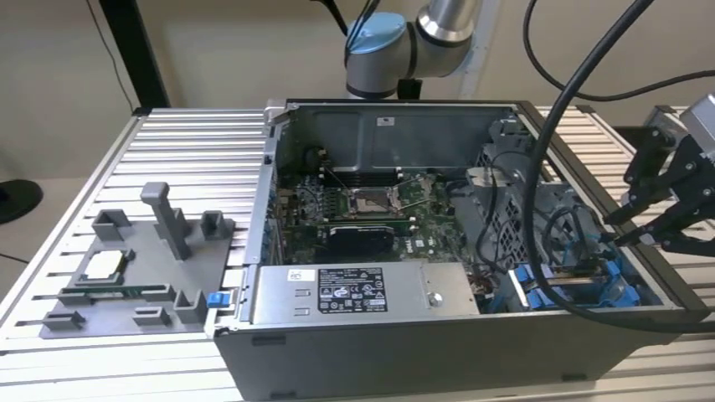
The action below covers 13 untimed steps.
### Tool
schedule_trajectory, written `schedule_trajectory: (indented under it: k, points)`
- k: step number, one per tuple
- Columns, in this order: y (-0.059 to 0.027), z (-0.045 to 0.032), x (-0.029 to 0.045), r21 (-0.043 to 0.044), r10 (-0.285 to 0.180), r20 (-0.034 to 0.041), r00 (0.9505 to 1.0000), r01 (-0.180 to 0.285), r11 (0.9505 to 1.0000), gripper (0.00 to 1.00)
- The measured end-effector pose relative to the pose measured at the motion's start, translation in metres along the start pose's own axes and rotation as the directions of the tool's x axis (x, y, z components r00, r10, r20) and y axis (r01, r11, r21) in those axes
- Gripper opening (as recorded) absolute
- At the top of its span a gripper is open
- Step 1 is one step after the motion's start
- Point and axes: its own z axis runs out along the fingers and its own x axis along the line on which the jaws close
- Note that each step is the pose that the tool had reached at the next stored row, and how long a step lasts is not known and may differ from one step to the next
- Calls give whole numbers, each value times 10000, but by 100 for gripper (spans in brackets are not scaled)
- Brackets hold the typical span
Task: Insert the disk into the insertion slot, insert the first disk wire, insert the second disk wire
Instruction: 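Insert the second disk wire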
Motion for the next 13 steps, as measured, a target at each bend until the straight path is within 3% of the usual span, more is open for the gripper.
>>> schedule_trajectory:
  k: [3, 7, 13]
  points:
    - [-18, 18, 5, -64, 15, 33, 10000, -14, 10000, 100]
    - [-27, 37, 11, -323, 88, 44, 10000, -87, 9994, 100]
    - [-34, 52, 16, -355, 89, 116, 9999, -84, 9993, 100]
